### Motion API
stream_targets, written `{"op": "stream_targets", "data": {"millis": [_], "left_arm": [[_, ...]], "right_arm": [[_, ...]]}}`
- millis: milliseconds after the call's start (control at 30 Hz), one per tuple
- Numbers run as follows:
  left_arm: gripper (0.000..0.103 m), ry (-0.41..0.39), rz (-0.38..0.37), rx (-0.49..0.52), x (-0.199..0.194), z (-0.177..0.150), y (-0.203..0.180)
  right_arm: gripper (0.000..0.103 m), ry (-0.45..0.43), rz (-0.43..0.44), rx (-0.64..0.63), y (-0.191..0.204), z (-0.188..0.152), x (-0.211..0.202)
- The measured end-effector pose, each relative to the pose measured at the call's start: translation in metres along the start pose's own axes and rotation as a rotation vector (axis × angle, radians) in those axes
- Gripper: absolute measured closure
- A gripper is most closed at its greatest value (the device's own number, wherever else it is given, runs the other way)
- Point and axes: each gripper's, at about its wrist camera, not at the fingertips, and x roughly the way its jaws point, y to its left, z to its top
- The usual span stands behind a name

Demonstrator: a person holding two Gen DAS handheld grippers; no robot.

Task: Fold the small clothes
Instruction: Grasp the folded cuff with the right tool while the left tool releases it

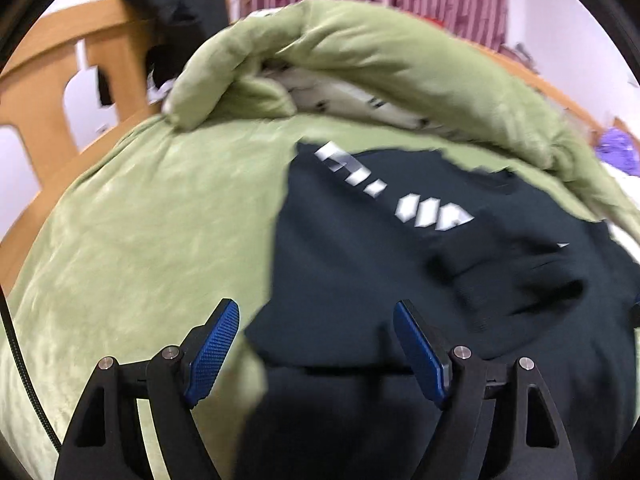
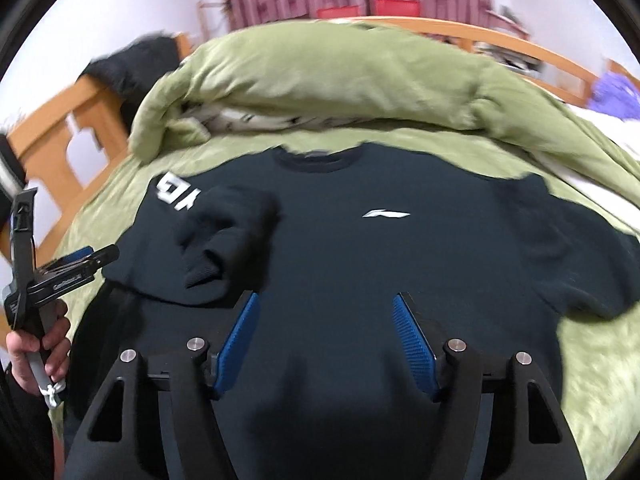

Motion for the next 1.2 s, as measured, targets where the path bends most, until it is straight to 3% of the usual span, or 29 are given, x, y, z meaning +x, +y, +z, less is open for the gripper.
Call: {"op": "stream_targets", "data": {"millis": [167,433,467,533,633,767,800,833,933,1067,1167,1200], "left_arm": [[0.025,0.074,-0.011,-0.04,0.039,-0.021,0.018],[0.02,0.055,-0.034,-0.052,0.043,-0.032,0.02],[0.02,0.054,-0.033,-0.05,0.043,-0.032,0.019],[0.019,0.055,-0.038,-0.051,0.043,-0.032,0.019],[0.017,0.064,-0.049,-0.056,0.045,-0.032,0.022],[0.013,0.072,-0.052,-0.036,0.047,-0.03,0.019],[0.013,0.072,-0.049,-0.033,0.047,-0.03,0.018],[0.013,0.071,-0.05,-0.035,0.047,-0.03,0.019],[0.013,0.071,-0.053,-0.038,0.047,-0.03,0.019],[0.013,0.071,-0.056,-0.04,0.047,-0.03,0.02],[0.013,0.07,-0.064,-0.048,0.046,-0.03,0.022],[0.013,0.069,-0.066,-0.05,0.046,-0.029,0.022]], "right_arm": [[0.034,0.018,0.01,-0.133,0.048,0.01,0.038],[0.037,-0.002,-0.059,-0.269,0.083,0.019,0.084],[0.041,0.005,-0.08,-0.276,0.084,0.02,0.091],[0.078,0.038,-0.081,-0.264,0.079,0.02,0.105],[0.087,0.026,-0.007,-0.128,0.053,0.018,0.102],[0.086,0.041,0.063,0.01,0.023,0.007,0.094],[0.082,0.049,0.068,0.029,0.017,0.004,0.093],[0.076,0.055,0.05,0.049,0.01,0.001,0.089],[0.072,0.035,-0.02,0.061,-0.005,-0.004,0.076],[0.071,0.024,-0.039,0.069,-0.016,-0.003,0.061],[0.068,-0.037,-0.067,0.027,-0.012,0.003,0.043],[0.062,-0.055,-0.061,0.024,-0.011,0.005,0.036]]}}
